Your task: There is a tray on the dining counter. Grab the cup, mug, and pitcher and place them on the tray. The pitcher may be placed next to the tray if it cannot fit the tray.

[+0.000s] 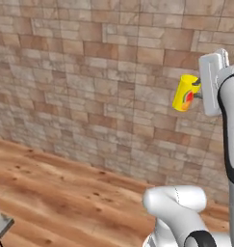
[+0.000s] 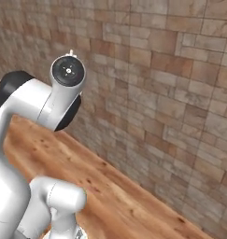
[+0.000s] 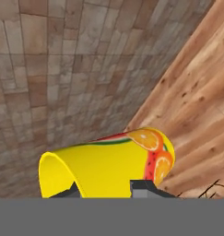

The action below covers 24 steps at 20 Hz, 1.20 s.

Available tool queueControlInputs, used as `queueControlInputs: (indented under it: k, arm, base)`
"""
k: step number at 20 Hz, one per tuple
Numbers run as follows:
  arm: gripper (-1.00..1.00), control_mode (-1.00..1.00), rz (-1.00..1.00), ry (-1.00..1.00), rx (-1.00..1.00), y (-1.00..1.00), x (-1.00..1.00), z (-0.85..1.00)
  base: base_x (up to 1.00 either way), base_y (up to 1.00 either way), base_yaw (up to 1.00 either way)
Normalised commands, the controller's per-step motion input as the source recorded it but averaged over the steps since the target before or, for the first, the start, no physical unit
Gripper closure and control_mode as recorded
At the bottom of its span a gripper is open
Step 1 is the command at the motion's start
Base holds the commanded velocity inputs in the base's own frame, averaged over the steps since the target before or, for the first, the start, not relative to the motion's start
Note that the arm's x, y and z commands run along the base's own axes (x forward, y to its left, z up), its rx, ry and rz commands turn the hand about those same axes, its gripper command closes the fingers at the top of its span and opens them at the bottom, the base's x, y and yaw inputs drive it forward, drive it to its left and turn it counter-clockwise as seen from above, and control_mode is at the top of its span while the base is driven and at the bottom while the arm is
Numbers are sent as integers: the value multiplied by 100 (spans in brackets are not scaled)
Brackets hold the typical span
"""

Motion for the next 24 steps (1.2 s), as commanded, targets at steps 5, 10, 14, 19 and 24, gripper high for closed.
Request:
queueControlInputs:
  k: [5,10,14,19,24]
  arm:
    - [100,100,0,0,0,0,0,0]
    - [100,100,0,0,0,0,0,0]
    - [100,100,0,0,0,0,0,0]
    - [100,100,0,0,0,0,0,0]
    - [100,100,0,0,0,0,0,0]
  base:
    - [100,-17,13]
    - [60,-32,66]
    - [53,-31,78]
    - [64,-32,75]
    - [51,-45,66]
